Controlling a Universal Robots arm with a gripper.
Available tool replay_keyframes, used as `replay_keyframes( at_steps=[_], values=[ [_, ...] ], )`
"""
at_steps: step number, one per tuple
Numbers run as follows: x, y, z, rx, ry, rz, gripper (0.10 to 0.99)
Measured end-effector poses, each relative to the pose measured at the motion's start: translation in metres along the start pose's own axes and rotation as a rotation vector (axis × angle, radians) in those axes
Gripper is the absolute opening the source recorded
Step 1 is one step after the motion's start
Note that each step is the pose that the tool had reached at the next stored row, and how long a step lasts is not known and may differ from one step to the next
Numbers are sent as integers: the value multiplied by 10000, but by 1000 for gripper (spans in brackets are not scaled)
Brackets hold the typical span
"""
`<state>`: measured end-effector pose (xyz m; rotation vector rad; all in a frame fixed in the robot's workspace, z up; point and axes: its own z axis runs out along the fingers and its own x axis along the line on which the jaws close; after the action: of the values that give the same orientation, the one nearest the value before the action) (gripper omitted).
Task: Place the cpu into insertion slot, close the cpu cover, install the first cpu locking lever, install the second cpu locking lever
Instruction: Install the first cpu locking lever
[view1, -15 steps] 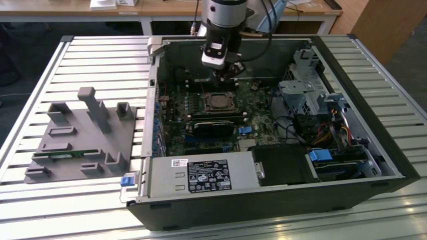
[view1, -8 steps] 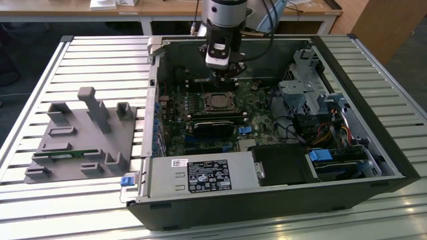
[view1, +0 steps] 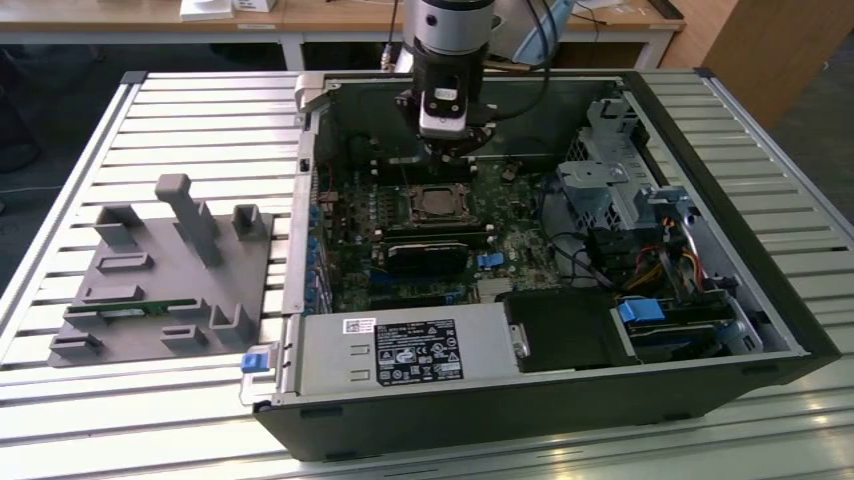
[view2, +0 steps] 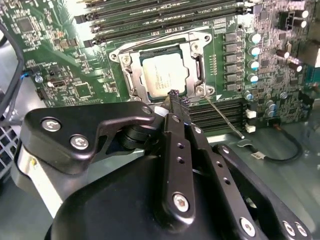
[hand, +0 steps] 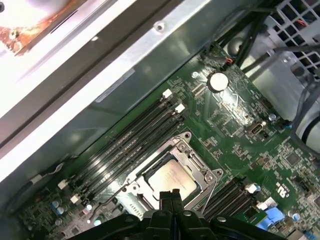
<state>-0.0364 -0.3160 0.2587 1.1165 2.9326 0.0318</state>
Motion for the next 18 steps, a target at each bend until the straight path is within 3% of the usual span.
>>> replay_keyframes(
  at_steps=[18],
  values=[
    [0, -1, 0, 4, 33, -1823, 106]
  ],
)
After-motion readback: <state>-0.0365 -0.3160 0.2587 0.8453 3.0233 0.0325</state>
